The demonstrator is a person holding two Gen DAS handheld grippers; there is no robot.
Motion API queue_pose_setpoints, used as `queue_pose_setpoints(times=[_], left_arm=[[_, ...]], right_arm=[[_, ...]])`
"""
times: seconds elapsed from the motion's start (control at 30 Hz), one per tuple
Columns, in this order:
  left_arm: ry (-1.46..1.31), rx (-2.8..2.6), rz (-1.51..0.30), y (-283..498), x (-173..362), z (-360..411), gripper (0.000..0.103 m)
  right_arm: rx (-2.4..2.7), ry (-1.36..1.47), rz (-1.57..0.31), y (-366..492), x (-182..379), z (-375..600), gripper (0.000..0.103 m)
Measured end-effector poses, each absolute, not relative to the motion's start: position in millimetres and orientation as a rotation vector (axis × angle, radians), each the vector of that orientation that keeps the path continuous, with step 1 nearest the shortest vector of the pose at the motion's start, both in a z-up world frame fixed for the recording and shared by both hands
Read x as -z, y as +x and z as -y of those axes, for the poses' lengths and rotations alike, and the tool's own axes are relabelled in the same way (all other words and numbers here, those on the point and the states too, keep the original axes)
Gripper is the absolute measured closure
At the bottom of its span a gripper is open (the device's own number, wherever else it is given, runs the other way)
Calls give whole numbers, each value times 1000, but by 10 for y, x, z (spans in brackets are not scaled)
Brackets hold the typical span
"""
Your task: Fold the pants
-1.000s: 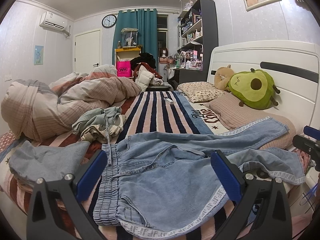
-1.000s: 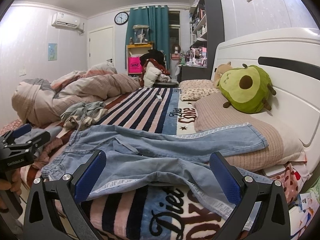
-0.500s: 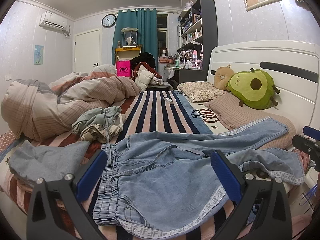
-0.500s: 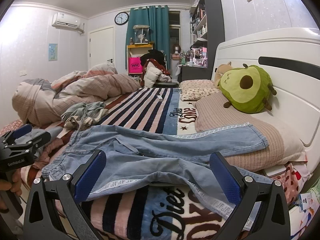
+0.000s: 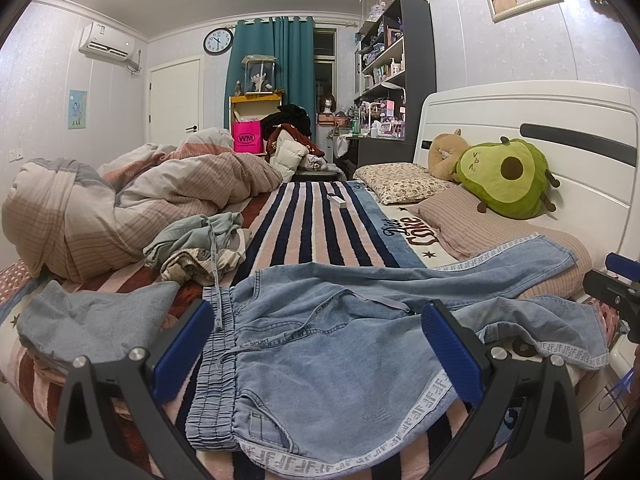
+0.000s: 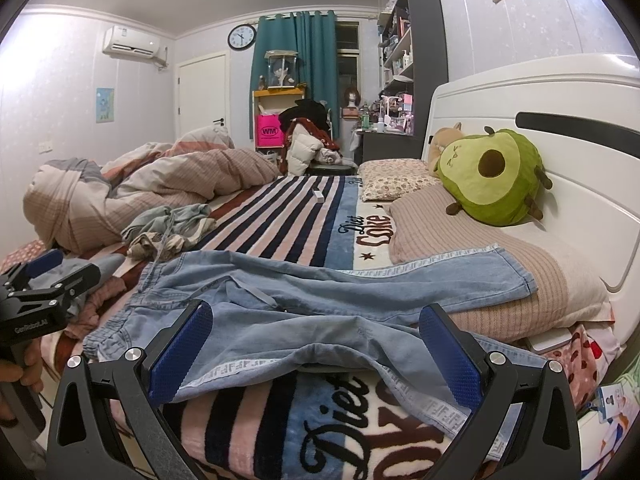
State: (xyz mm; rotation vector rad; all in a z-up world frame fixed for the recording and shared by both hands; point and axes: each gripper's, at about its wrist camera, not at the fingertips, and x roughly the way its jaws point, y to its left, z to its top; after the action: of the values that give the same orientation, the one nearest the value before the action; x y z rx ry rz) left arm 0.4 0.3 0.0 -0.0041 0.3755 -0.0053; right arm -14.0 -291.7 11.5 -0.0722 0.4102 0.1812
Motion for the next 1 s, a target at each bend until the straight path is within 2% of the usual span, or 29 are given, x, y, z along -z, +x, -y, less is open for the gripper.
queue_pose_setpoints(times=[0.5,1.0], left_arm=[[-4,7,-397,14,99,59,1],[-91,-52,-751,30,1026,-424,1]], right_arm=[[-129,-49,-434,-98,-83,2893,1],[-115,7,-580,294,214,3047,0]])
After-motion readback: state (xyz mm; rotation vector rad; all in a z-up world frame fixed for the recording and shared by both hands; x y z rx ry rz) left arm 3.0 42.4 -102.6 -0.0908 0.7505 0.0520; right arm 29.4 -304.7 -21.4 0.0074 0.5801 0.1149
